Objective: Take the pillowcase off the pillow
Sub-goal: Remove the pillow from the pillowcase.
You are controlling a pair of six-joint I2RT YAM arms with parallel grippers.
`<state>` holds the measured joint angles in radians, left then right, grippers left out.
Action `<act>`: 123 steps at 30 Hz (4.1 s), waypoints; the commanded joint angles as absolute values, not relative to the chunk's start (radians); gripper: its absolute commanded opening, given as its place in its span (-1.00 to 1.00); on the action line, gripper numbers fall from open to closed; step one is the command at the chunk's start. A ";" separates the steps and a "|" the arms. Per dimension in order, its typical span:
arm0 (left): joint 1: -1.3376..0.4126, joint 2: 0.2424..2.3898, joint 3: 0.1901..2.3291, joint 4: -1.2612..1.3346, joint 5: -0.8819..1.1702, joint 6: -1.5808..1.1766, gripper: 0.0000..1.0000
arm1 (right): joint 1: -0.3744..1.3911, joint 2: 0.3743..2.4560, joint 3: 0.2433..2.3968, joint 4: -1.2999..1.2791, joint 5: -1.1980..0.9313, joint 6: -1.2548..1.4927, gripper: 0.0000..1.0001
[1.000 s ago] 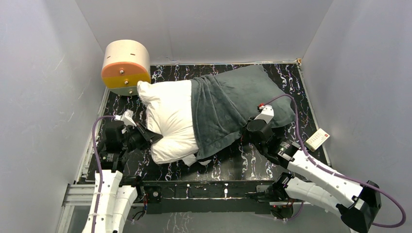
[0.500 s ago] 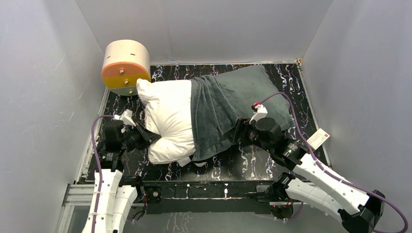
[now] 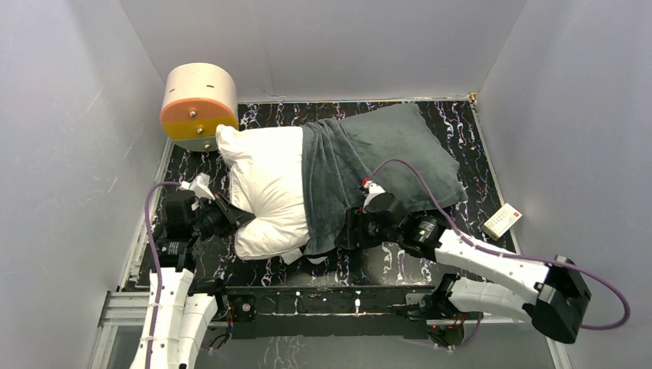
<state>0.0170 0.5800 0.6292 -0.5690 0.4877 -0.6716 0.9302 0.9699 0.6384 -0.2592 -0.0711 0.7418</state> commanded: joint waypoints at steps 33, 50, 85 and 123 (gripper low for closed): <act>0.027 0.565 0.781 -0.667 0.310 -0.599 -1.00 | 0.516 0.852 0.839 -0.444 0.157 0.425 -0.55; 0.027 0.523 0.786 -0.726 0.270 -0.599 -0.85 | 0.515 1.200 1.233 -0.395 -0.025 0.341 0.66; -0.199 1.466 1.425 -0.714 0.182 -0.254 0.95 | 0.834 1.009 0.676 -0.413 -0.067 0.596 0.09; -0.357 0.895 0.868 -0.444 0.216 -0.331 -1.00 | 0.347 1.789 1.753 -0.593 0.281 0.075 -0.97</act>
